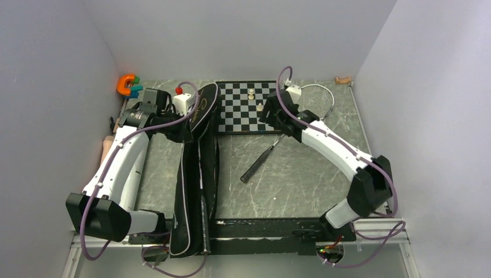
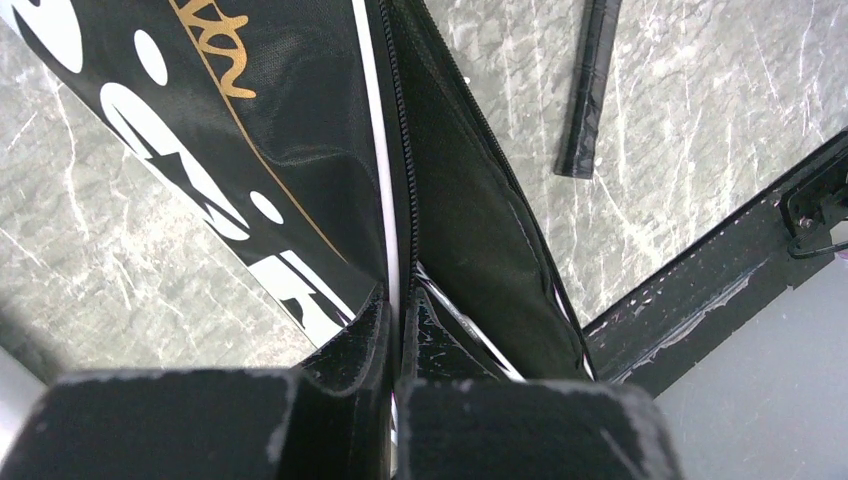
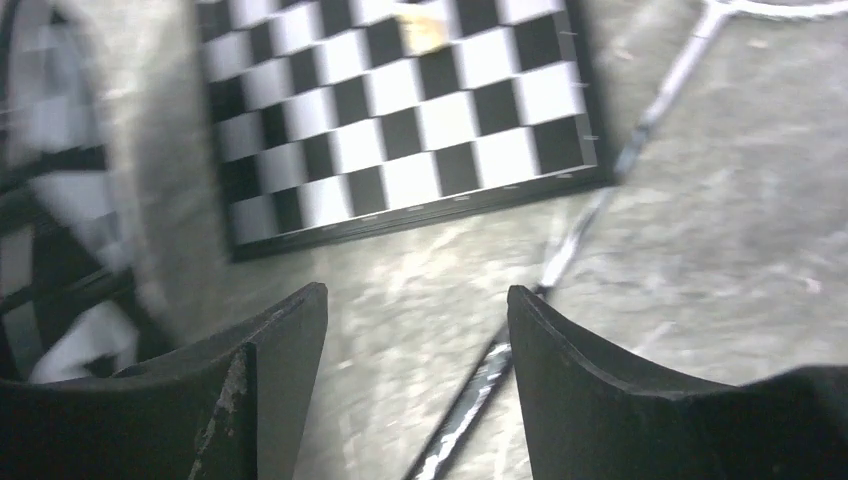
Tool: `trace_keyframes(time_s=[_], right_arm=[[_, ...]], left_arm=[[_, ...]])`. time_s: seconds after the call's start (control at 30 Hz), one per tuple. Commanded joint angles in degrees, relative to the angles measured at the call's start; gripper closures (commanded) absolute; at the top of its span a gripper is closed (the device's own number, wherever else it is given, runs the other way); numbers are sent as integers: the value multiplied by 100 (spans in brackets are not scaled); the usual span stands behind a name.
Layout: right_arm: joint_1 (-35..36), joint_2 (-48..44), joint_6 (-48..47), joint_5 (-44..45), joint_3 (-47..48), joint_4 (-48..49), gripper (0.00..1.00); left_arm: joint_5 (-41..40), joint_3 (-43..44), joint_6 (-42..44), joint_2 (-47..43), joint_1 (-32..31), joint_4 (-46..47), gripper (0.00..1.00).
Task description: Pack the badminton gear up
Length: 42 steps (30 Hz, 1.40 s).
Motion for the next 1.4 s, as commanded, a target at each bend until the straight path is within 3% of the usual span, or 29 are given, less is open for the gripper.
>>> trace_keyframes(time_s=[0.0,0.17,0.6,0.77,0.9,1.13,1.27,1.3,1.37], right_arm=[[-470,781,-70,347,-39,-818,31],[-700,1645,-117,419,94,-825,32],[-772,2481,95,475,33,-325,41],[-812,2485,62,573,-281,-48,53],[-819,2205,30,573,-763,99,76],[-772,897,415,199,-2331,262,94],[-596,85,683,-73,-3187,207,91],[-599,-67,714,-137,-3292,195,84],[-603,-325,729,-127,-3377,136,61]], left_arm=[[310,344,30,-216,84,-17,100],[253,214,58,-410,114,47,100],[291,63,104,-530,120,6,100],[281,41,114,-564,131,-14,100],[280,27,118,-573,132,-27,100],[253,-32,102,-559,131,6,100],[263,-43,128,-541,131,-10,100],[254,-39,128,-522,131,-13,100],[248,-20,127,-499,131,-27,100]])
